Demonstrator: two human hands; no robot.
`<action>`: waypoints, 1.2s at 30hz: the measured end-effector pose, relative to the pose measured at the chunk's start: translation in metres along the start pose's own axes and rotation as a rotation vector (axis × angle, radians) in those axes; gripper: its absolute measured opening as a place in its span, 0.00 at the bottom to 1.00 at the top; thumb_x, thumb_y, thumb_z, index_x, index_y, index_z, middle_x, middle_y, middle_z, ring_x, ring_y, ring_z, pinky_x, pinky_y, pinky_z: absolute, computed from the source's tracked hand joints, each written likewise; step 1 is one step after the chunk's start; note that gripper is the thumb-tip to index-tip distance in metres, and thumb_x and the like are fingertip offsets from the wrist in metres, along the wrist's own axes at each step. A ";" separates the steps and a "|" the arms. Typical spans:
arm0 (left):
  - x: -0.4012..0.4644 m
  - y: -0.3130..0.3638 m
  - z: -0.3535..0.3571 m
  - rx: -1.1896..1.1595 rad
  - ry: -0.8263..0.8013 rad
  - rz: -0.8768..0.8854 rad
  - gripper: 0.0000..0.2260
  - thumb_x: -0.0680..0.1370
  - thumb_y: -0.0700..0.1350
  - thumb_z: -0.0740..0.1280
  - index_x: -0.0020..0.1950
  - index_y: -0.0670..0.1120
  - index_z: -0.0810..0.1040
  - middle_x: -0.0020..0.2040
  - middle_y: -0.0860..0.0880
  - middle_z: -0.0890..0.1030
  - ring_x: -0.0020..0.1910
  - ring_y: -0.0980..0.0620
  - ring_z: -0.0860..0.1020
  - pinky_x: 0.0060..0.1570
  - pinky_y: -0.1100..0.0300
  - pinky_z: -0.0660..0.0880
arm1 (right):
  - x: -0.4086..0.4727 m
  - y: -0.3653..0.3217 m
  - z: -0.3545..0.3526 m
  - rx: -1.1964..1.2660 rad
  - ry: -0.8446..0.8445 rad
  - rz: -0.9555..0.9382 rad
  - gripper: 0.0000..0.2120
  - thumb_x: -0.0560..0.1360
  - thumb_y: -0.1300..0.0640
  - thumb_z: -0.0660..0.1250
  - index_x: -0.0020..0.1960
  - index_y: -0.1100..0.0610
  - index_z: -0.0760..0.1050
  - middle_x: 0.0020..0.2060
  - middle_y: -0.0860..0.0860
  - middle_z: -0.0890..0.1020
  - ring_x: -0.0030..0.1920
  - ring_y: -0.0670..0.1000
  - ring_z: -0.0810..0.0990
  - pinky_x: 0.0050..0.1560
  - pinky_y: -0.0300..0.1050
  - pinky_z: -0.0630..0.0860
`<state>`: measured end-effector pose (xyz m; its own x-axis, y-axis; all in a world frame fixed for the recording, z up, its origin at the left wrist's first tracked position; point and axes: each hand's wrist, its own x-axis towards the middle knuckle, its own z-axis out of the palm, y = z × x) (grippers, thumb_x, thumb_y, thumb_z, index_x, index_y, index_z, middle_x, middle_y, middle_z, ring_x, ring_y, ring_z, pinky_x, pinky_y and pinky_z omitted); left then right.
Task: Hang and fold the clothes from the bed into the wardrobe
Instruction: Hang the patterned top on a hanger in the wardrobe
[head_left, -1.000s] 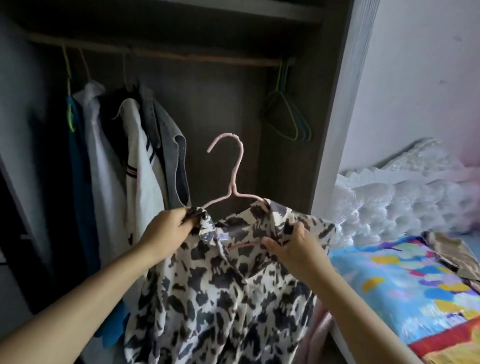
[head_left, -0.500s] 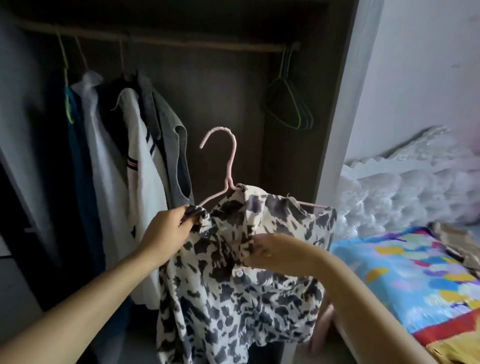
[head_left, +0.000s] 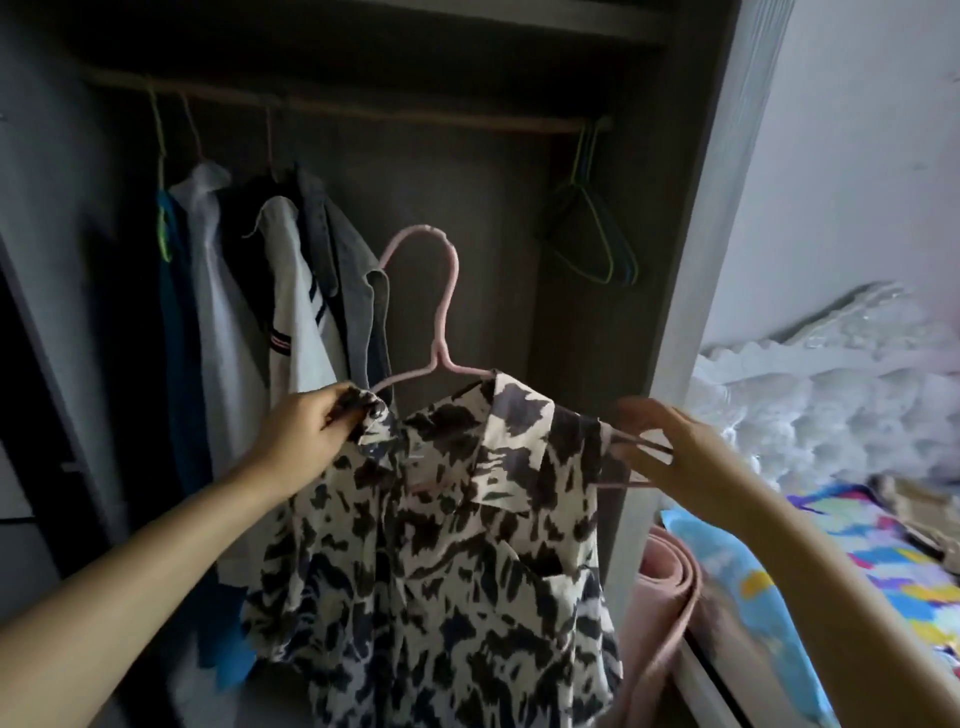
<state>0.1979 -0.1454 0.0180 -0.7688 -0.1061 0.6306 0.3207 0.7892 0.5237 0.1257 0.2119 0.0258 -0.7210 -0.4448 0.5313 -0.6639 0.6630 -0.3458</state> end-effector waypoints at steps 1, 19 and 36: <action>0.002 0.003 0.002 -0.021 -0.070 0.010 0.11 0.77 0.42 0.67 0.39 0.58 0.78 0.37 0.58 0.82 0.39 0.62 0.79 0.41 0.67 0.74 | 0.004 -0.013 0.005 -0.013 -0.046 -0.031 0.21 0.75 0.46 0.65 0.66 0.49 0.70 0.48 0.43 0.76 0.44 0.42 0.76 0.44 0.27 0.70; -0.013 -0.016 0.042 -0.335 0.053 -0.298 0.10 0.78 0.53 0.65 0.49 0.47 0.75 0.47 0.50 0.81 0.48 0.50 0.80 0.44 0.63 0.74 | 0.045 -0.052 -0.037 -0.029 0.021 -0.072 0.16 0.76 0.51 0.65 0.30 0.46 0.68 0.25 0.43 0.73 0.31 0.38 0.72 0.34 0.28 0.68; 0.033 -0.031 0.086 -0.250 -0.239 -0.254 0.16 0.78 0.55 0.64 0.62 0.51 0.69 0.55 0.54 0.75 0.54 0.56 0.75 0.53 0.61 0.71 | 0.051 -0.044 -0.038 0.095 -0.004 0.317 0.14 0.79 0.49 0.61 0.38 0.53 0.74 0.34 0.50 0.78 0.35 0.49 0.76 0.37 0.41 0.71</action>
<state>0.1148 -0.1212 -0.0265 -0.9378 -0.1119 0.3287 0.2063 0.5818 0.7867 0.1262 0.1831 0.0978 -0.8953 -0.2283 0.3825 -0.4220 0.7095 -0.5644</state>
